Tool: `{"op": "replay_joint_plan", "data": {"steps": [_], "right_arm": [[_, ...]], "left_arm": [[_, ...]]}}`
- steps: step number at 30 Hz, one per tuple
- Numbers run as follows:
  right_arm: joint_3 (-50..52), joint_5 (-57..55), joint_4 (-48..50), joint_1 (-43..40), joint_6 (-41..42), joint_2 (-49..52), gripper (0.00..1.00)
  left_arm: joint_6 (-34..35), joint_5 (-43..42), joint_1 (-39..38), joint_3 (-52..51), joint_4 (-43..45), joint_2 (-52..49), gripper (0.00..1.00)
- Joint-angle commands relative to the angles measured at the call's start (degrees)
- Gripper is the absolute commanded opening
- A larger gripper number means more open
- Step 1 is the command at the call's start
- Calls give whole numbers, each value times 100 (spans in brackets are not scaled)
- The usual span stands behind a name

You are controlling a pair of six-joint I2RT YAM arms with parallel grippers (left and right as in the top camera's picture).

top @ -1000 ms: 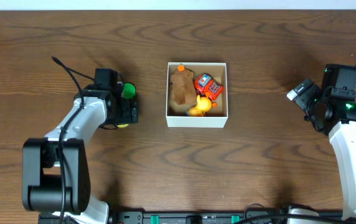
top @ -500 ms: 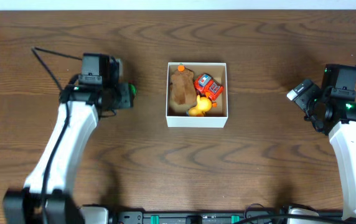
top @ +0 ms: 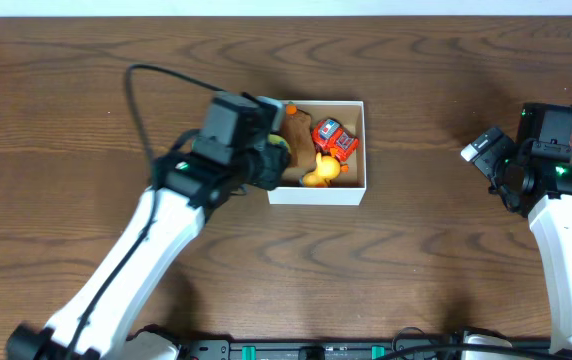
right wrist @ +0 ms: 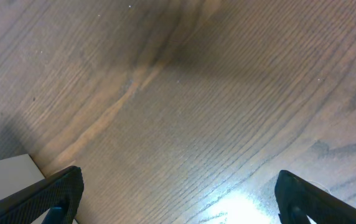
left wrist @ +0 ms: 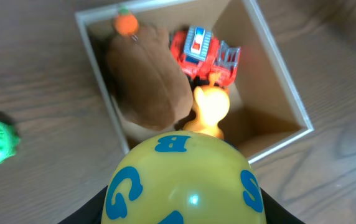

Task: Pack container
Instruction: 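Drop the yellow ball into the box and lift the left gripper, then grasp the green round toy with the left gripper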

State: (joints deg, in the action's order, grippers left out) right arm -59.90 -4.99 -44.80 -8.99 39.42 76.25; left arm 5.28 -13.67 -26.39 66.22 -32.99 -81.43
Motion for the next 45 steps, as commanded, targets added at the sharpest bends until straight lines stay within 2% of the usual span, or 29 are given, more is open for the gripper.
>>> {"op": "replay_joint_plan", "data": {"steps": [1, 3, 5, 8, 18, 21, 25, 28, 35, 45], "right_arm": [[-26, -59, 0, -42, -31, 37, 99], [-26, -59, 0, -42, -31, 37, 99], [-26, -59, 0, -42, -31, 37, 99], [-26, -59, 0, -42, -31, 37, 99], [-26, -59, 0, -42, -31, 37, 99], [-26, -59, 0, -42, -31, 37, 99], [-26, -59, 0, -42, -31, 37, 99], [-26, -59, 0, -42, -31, 37, 99], [-26, -59, 0, -42, -31, 37, 99], [-26, -59, 0, -42, -31, 37, 99]], "left_arm": [[-33, 258, -184, 35, 151, -595, 40], [-33, 258, -284, 35, 256, -894, 41], [-33, 258, -323, 35, 356, -1108, 61], [-31, 258, -326, 35, 446, -1196, 82], [-33, 284, -319, 142, 387, -479, 82], [-33, 678, -271, 142, 203, -175, 75], [-33, 1543, 13, 142, -74, 173, 76], [-33, 1847, 496, 142, -166, 192, 76], [-37, 1744, 1687, 142, 79, -776, 76], [-188, 1545, 1884, 142, 857, -2153, 75]]}}
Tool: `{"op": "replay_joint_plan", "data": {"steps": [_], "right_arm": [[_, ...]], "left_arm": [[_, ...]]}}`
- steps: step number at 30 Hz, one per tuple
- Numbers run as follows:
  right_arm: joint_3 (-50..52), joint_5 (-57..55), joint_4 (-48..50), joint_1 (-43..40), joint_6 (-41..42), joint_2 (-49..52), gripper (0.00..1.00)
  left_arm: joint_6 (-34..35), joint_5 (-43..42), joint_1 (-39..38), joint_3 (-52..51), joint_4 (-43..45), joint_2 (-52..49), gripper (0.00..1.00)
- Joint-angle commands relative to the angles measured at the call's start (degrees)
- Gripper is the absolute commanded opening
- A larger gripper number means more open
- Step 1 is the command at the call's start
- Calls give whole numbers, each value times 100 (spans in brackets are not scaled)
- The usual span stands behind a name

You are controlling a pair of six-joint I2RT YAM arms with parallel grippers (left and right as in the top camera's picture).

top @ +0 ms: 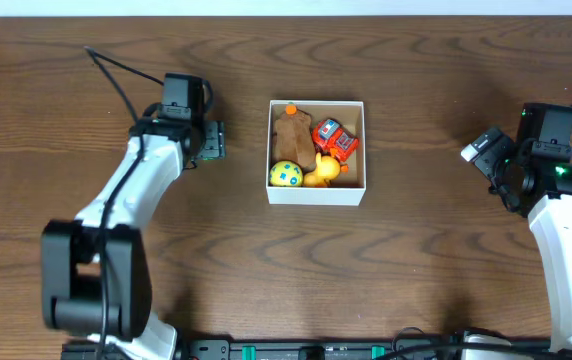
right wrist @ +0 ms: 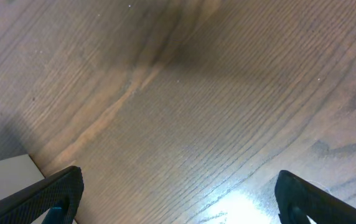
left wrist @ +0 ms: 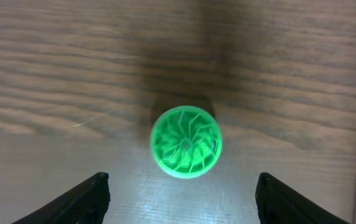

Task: Pack container
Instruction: 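Grasp the green round toy with the left gripper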

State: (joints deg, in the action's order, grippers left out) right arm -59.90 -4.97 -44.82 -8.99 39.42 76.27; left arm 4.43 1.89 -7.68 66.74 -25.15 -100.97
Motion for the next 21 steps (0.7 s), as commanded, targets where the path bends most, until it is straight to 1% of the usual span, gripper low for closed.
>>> {"op": "replay_joint_plan", "data": {"steps": [1, 7, 11, 21], "right_arm": [[-26, -61, 2, -42, -31, 35, 99], [-26, -61, 2, -42, -31, 35, 99], [-26, -61, 2, -42, -31, 35, 99], [-26, -61, 2, -42, -31, 35, 99]], "left_arm": [[-101, -11, 26, 90, 109, -306, 75], [-101, 7, 131, 90, 411, -748, 75], [-195, 7, 157, 90, 562, -859, 71], [-249, 7, 157, 90, 756, -1255, 71]]}}
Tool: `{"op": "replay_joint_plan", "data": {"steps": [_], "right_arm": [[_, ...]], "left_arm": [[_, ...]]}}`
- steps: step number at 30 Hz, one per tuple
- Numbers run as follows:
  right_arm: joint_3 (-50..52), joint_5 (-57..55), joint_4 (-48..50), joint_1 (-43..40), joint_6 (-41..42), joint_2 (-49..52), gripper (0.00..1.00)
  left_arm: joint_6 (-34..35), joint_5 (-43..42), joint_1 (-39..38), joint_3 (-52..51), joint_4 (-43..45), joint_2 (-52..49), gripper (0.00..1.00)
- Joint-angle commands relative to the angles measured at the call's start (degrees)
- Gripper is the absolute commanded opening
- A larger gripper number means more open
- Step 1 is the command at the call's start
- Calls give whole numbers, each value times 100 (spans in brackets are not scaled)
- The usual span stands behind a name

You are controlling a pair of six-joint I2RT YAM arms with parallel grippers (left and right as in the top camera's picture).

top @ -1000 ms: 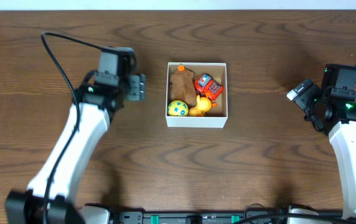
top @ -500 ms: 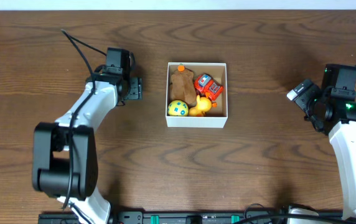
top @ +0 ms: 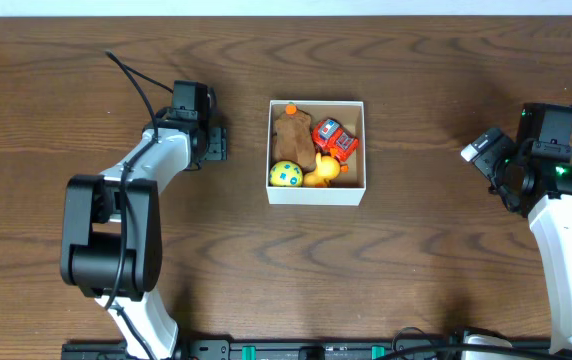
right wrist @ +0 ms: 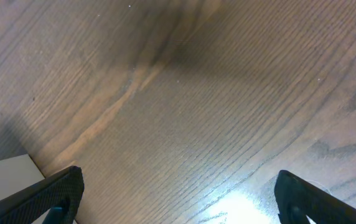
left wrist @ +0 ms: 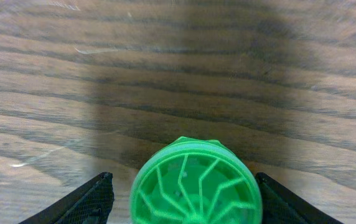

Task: Pack container
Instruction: 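Grasp the green round toy with the left gripper, then carry the green toy into the box and release it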

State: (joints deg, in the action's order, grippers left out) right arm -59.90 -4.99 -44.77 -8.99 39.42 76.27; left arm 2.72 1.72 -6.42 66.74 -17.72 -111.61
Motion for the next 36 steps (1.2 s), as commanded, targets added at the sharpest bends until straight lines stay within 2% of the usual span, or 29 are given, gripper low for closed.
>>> {"op": "replay_joint_plan", "data": {"steps": [1, 7, 9, 12, 13, 19, 25, 31, 36], "right_arm": [[-26, -59, -2, -42, -31, 35, 99], [-26, -59, -2, -42, -31, 35, 99], [-26, -59, -2, -42, -31, 35, 99], [-26, -59, -2, -42, -31, 35, 99], [-26, -59, -2, -42, -31, 35, 99], [-26, -59, -2, -42, -31, 35, 99], [-26, -59, -2, -42, -31, 35, 99], [-26, -59, -2, -42, -31, 35, 99], [-26, -59, -2, -42, -31, 35, 99]], "left_arm": [[-79, 24, 31, 90, 17, -212, 71], [-81, 26, 31, 90, 122, -210, 70], [-81, 26, 31, 90, 140, -208, 64], [-83, 26, 31, 90, 129, -192, 47], [-83, 24, 28, 90, 107, -173, 45], [-83, 26, 28, 90, -107, 199, 44], [-98, 22, -83, 111, -369, 1631, 44], [-98, 20, -942, 111, -632, 3329, 42], [-28, 22, -2212, 111, -918, 3755, 43]]}}
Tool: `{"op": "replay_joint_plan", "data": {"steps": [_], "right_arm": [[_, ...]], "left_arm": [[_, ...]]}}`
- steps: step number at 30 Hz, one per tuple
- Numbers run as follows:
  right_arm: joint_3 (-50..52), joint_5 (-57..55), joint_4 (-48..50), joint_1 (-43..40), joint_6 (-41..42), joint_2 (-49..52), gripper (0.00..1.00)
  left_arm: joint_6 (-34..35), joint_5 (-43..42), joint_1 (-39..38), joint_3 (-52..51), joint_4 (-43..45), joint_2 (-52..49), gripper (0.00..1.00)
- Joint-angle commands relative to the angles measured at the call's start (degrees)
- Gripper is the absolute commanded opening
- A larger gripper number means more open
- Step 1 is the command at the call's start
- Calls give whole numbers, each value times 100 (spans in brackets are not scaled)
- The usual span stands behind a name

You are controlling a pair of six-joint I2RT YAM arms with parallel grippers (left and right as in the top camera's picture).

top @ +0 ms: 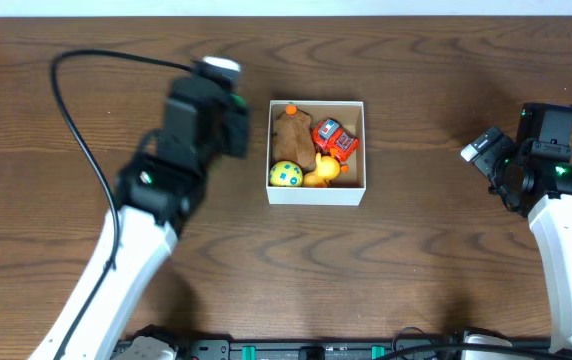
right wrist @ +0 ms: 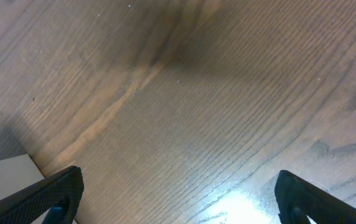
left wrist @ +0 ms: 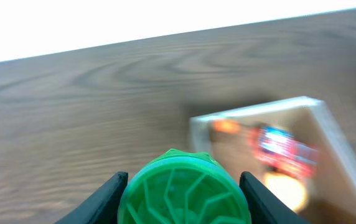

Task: Pack container
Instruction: 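Carry the green toy into the box and release it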

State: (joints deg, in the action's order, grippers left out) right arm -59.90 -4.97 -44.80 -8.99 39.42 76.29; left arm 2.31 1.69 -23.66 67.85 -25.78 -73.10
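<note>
My left gripper (left wrist: pixel 184 200) is shut on a green round ribbed toy (left wrist: pixel 184 190) and holds it above the table, just left of the white box (left wrist: pixel 252 111). The overhead view shows the left gripper (top: pixel 222 122) beside the box (top: pixel 316 195), with the green toy hidden under it. In the box lie a brown plush (top: pixel 292 135), a red truck (top: pixel 334 138), a yellow duck (top: pixel 318 172) and a yellow lettered ball (top: pixel 285 174). Far to the right, my right gripper (right wrist: pixel 178 193) stands open over bare wood.
The table is dark brown wood (top: pixel 416 260). A black cable (top: pixel 96 55) loops from the left arm over the back left. A corner of the white box (right wrist: pixel 4 171) shows at the left edge of the right wrist view.
The left gripper, then low on the table with its fingers wide on either side of the green toy, is now shut on it, raised and closer to the box. The right arm is unchanged.
The left gripper first held the yellow ball over the box. Then the ball lay in the box and the gripper hung open above the green toy on the table to the left. It then stood low around the toy, and now holds it lifted beside the box.
</note>
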Motion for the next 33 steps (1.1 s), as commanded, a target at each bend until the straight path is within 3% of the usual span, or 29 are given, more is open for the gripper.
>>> {"op": "replay_joint_plan", "data": {"steps": [1, 7, 15, 19, 25, 30, 33], "right_arm": [[-26, -61, 0, -42, -31, 33, 99], [-26, -61, 0, -42, -31, 33, 99], [-26, -61, 0, -42, -31, 33, 99], [-26, -61, 0, -42, -31, 33, 99], [-26, -61, 0, -42, -31, 33, 99], [-26, -61, 0, -42, -31, 33, 99], [-26, -61, 0, -42, -31, 33, 99]], "left_arm": [[59, 24, -717, -2, -120, -129, 43], [120, 26, -1709, -2, 107, -935, 44], [111, 35, -1888, -2, 885, -2173, 45], [72, 50, -1812, 2, 1172, -2288, 74], [26, 380, -1561, 286, 940, -1814, 85], [70, 1298, -1097, 468, 380, -1012, 92], [439, 1969, -570, 468, -144, -518, 94]]}}
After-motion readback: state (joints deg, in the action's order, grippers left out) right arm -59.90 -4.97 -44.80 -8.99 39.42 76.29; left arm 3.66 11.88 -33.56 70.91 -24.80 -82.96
